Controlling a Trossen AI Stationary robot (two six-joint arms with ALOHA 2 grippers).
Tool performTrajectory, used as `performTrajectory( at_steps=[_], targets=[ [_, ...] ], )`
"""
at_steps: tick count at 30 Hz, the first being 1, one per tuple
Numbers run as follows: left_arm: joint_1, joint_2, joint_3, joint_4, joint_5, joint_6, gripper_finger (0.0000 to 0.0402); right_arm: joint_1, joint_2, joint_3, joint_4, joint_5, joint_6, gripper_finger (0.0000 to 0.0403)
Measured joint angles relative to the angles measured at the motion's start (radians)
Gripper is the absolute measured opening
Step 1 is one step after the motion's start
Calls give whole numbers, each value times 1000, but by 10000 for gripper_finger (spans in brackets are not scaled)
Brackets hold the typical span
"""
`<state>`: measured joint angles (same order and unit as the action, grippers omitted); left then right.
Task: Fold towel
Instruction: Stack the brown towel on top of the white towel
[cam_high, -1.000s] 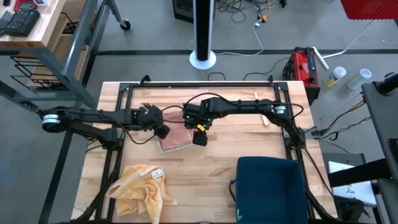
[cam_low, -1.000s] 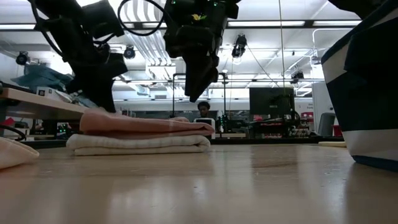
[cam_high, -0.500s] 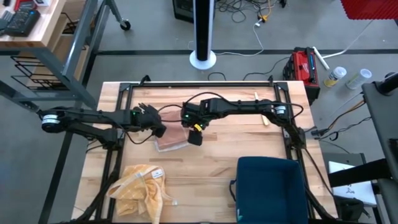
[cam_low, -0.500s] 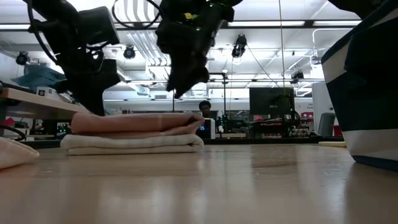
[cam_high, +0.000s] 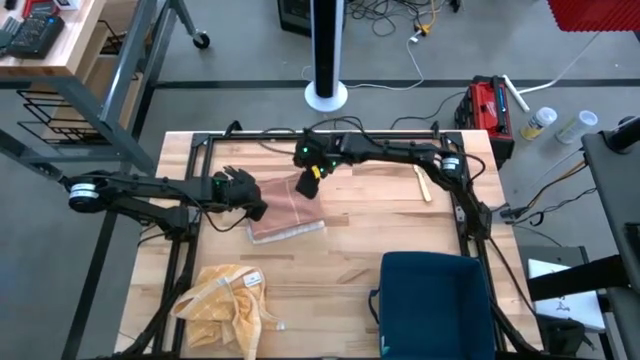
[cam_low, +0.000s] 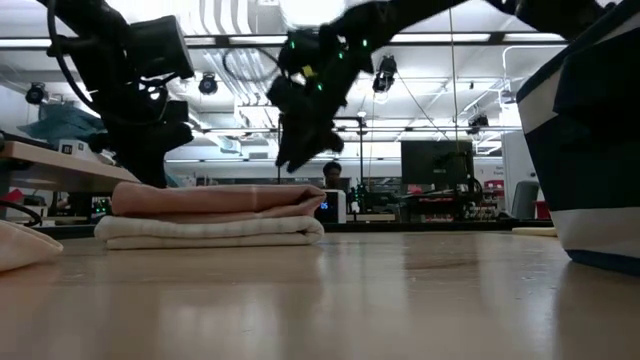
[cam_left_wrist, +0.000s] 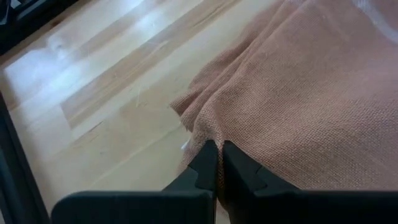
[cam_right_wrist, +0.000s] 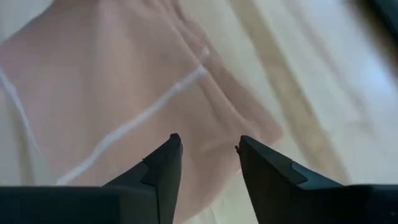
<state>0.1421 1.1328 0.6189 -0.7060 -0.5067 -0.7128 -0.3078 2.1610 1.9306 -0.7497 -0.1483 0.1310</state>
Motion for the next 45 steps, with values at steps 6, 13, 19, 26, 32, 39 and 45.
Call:
performTrajectory(
  at_steps=[6,13,19,26,32,39,45],
  targets=[
    [0,-2,0,10,0,23,2,-46,15,-15,0,-88,-101,143],
    [0,-1,0,11,-6,42,3,-43,18,-10,58,-90,-173,153],
    [0,-1,0,12,-19,59,3,-44,56,-11,59,-78,-193,153],
    [0,-1,0,11,-26,76,4,-44,90,-13,81,-6,-234,140],
    [0,-1,0,11,-26,102,4,-44,100,-13,111,-6,-247,91],
    [0,-1,0,11,-32,108,4,-42,101,-16,113,-3,-234,7],
    [0,-4,6,10,-37,120,4,-34,98,14,91,123,-241,1]
  ],
)
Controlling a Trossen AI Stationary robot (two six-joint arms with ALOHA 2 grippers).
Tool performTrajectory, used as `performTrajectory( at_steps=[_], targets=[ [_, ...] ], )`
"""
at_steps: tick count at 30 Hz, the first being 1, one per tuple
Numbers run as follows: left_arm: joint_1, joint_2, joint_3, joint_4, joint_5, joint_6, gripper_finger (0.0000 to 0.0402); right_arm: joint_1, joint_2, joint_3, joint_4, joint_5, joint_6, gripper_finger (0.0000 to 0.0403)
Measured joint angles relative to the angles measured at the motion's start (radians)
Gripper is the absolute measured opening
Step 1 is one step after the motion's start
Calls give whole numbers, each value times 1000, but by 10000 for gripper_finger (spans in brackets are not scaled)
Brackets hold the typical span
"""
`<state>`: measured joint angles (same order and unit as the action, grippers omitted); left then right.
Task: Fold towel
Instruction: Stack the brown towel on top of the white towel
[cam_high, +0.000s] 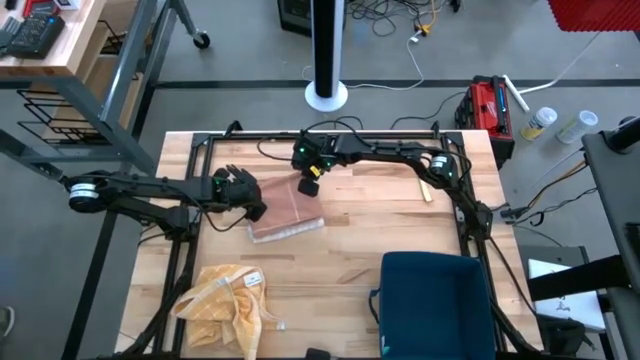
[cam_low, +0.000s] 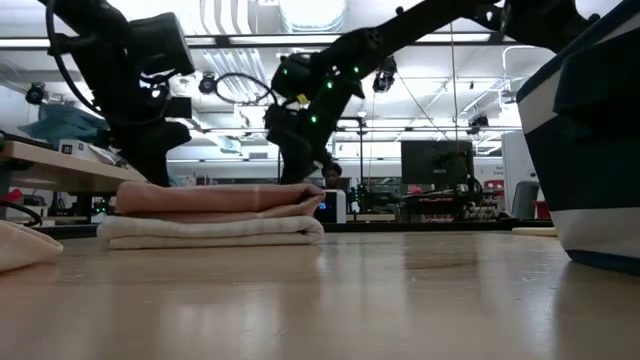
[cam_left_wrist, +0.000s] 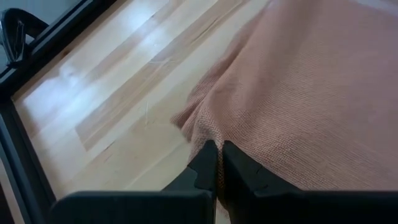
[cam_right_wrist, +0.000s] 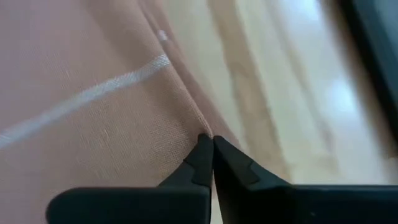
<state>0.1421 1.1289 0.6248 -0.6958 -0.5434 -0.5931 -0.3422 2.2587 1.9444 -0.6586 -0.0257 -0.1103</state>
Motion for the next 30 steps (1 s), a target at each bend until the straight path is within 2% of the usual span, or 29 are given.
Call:
performTrajectory(
  at_steps=[5,10,17,22,25,30],
  targets=[
    [0,-13,12,-3,-24,13,4,4,-8,61,-21,11,-6,0],
    [0,-21,9,-42,-152,-22,4,6,-6,67,-28,20,-1,0],
    [5,-3,-30,-49,-121,-3,5,11,4,36,19,66,31,0],
    [5,8,-74,81,-125,47,18,11,3,35,21,152,35,0],
    [5,15,-95,165,-120,86,28,10,3,38,14,159,73,3],
    [5,14,-97,137,-118,83,38,20,3,68,-57,159,85,22]
  ],
)
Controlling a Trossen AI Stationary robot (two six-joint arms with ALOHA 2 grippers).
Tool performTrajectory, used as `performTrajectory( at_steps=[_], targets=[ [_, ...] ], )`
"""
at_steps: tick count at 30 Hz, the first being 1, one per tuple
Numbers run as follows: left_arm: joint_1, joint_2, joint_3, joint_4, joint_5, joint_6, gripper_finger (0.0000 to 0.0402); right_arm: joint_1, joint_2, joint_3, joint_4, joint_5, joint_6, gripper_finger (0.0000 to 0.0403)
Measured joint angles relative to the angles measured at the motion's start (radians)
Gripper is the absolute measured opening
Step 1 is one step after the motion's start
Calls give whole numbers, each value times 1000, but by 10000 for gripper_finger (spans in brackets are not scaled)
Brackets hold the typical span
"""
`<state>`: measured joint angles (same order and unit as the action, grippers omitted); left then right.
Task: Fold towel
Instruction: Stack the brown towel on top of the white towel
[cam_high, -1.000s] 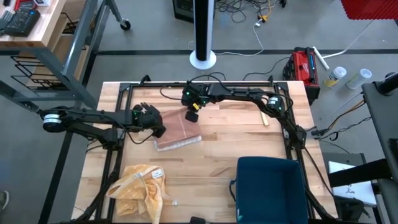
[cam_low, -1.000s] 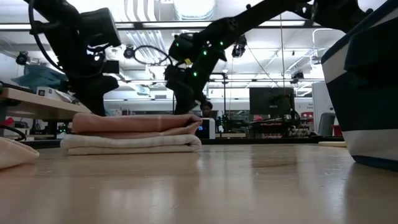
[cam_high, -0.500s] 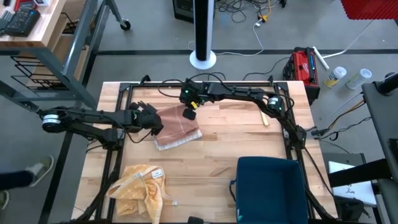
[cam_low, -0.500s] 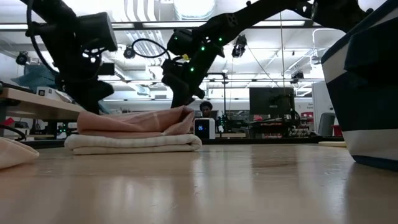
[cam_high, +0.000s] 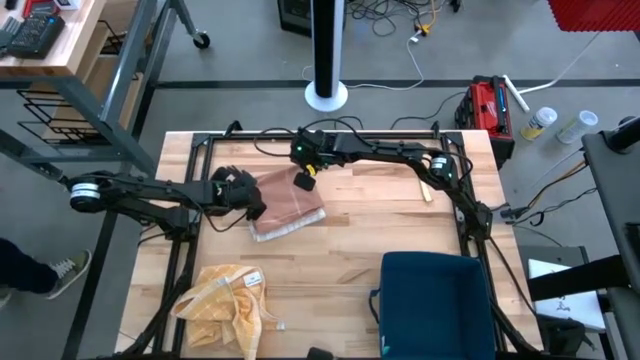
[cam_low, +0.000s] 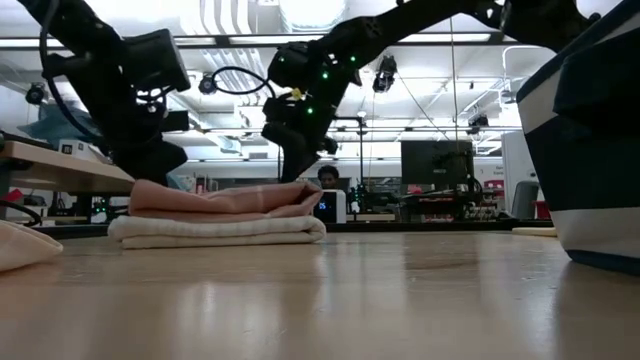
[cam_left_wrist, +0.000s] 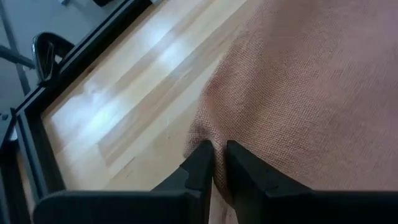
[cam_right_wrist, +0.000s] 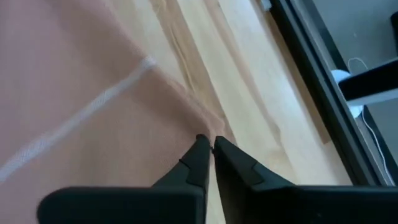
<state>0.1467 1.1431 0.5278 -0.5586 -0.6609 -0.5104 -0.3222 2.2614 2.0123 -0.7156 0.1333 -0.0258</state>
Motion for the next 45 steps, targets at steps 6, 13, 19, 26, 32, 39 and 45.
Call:
performTrajectory(
  at_steps=[6,13,19,26,32,39,45],
  targets=[
    [1,-2,0,-45,0,-18,33,14,-3,56,-71,-3,7,59],
    [1,-7,0,-65,0,-26,25,59,-6,72,-144,-275,81,85],
    [1,-11,0,-21,31,-53,22,125,20,19,-137,-275,91,81],
    [1,-31,1,8,216,-62,24,146,43,-27,-142,-255,122,48],
    [0,-52,1,9,259,-105,33,148,43,-66,-129,-255,141,22],
    [0,-80,1,0,250,-120,43,148,43,-101,-94,-256,194,7],
    [0,-115,1,-59,261,-135,50,161,20,-103,-94,-255,198,8]
  ],
)
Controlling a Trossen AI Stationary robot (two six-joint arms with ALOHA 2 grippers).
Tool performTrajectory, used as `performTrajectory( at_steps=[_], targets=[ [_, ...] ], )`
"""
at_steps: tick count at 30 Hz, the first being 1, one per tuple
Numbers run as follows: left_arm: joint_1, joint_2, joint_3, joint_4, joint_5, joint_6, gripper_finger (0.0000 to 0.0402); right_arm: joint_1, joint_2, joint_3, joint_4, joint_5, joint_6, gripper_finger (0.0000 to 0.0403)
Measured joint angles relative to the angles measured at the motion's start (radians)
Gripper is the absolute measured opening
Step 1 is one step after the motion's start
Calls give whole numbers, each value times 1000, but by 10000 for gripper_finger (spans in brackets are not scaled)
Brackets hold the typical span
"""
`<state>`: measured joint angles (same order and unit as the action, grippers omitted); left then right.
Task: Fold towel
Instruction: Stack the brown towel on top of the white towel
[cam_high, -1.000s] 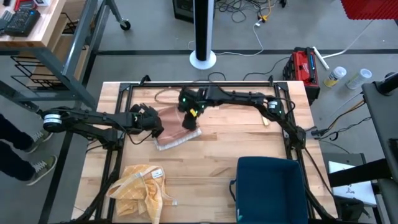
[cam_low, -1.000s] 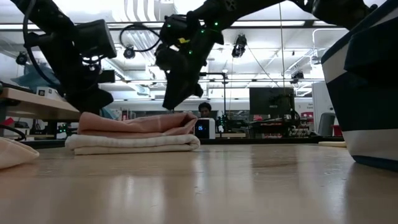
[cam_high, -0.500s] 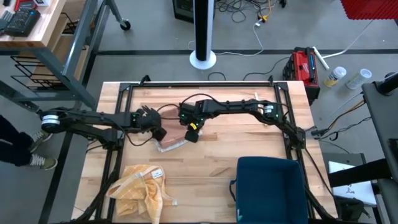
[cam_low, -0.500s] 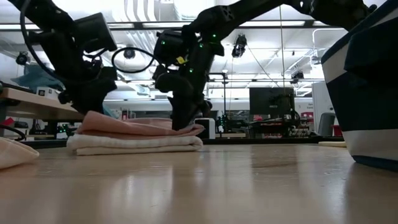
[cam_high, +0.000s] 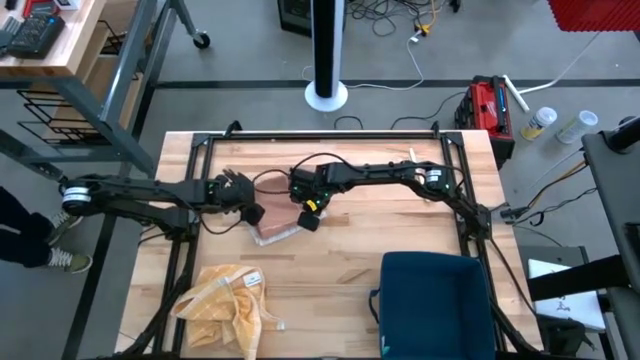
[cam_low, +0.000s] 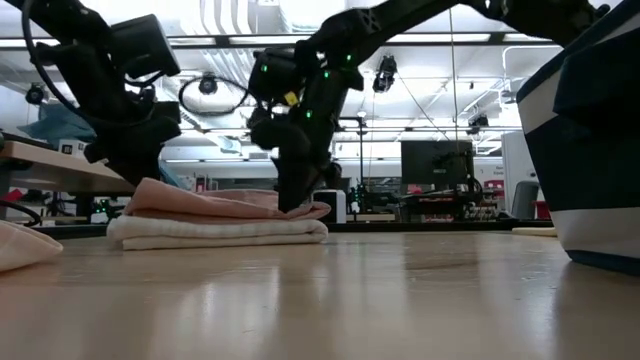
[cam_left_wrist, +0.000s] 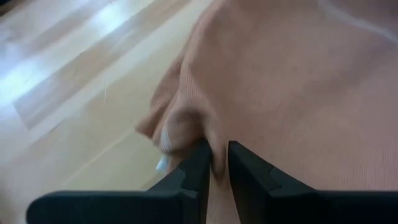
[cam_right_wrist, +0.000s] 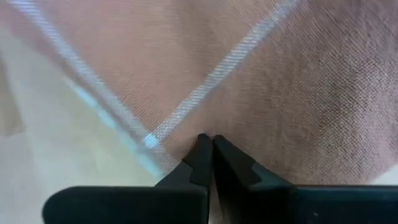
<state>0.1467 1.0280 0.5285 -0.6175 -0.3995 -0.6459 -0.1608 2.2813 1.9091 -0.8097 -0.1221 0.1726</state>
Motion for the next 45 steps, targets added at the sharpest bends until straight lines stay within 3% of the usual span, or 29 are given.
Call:
performTrajectory(
  at_steps=[16,23,28,34,40,45],
  targets=[
    [0,-205,0,-31,24,-41,44,8,-82,1,64,0,-15,9],
    [0,-221,0,5,24,-44,47,8,-86,1,120,1,-16,8],
    [0,-217,0,-60,25,-77,36,8,-80,-10,199,3,-3,8],
    [-2,-228,0,-6,56,-117,26,7,-78,-11,227,138,18,8],
    [-2,-121,-30,206,0,-99,21,-11,-62,-10,263,176,26,8],
    [-1,29,-49,185,-40,-126,21,-14,-23,-13,177,167,52,8]
  ],
)
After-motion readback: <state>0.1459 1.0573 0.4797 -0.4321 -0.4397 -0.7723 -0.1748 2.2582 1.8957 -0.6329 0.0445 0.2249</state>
